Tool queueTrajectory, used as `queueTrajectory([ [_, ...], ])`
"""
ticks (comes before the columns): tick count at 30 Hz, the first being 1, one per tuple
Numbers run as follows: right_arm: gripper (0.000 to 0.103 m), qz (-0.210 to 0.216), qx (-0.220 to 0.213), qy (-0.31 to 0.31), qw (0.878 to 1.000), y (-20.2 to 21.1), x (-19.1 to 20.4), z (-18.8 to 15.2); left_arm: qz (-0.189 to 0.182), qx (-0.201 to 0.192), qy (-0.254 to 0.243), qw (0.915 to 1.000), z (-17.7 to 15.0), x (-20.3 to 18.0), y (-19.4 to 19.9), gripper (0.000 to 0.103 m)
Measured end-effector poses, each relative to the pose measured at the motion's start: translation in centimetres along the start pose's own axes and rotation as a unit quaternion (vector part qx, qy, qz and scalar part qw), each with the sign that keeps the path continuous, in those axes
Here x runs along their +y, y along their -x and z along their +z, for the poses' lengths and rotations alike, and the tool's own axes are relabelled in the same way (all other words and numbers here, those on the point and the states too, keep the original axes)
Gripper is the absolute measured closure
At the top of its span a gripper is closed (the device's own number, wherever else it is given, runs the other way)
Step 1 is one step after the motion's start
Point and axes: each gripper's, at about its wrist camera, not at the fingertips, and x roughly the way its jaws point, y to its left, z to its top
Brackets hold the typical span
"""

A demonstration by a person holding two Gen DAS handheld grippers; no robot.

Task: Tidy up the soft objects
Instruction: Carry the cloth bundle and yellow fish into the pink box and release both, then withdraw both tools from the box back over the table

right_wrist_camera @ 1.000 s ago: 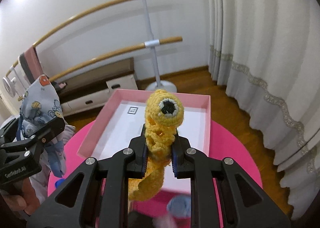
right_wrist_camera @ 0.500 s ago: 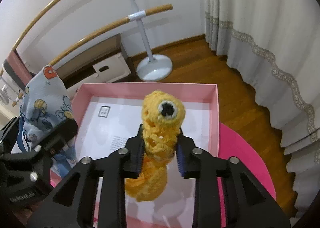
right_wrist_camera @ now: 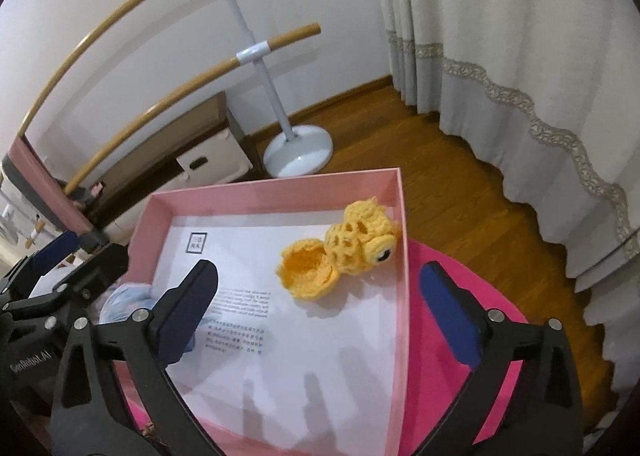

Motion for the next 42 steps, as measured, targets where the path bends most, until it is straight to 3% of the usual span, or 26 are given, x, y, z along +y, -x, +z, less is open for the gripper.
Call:
queueTrajectory([
  [9,0.0,0.002,-0.062,0.004,0.998,7.7,0.8,-2.7,0.043,-0.084,0.001,0.9955,-5.1,0.5,10.5,0.0],
  [18,0.0,0.0,-0.127,0.013,0.992,16.0,2.0,-9.5,0.038,-0.143,0.019,0.9889,-15.4,1.5,19.6,0.0],
  [30,0.0,-0.035,-0.195,0.039,0.979,24.0,4.2,-17.9,0.059,-0.18,0.049,0.9808,-28.1,2.3,27.6,0.0],
  [36,0.0,-0.042,-0.224,0.052,0.972,27.2,5.4,-21.7,0.062,-0.171,0.069,0.9809,-31.6,2.2,29.6,0.0],
  [42,0.0,-0.039,-0.234,0.063,0.97,28.8,6.5,-25.2,0.067,-0.168,0.07,0.981,-33.2,1.7,33.0,0.0],
])
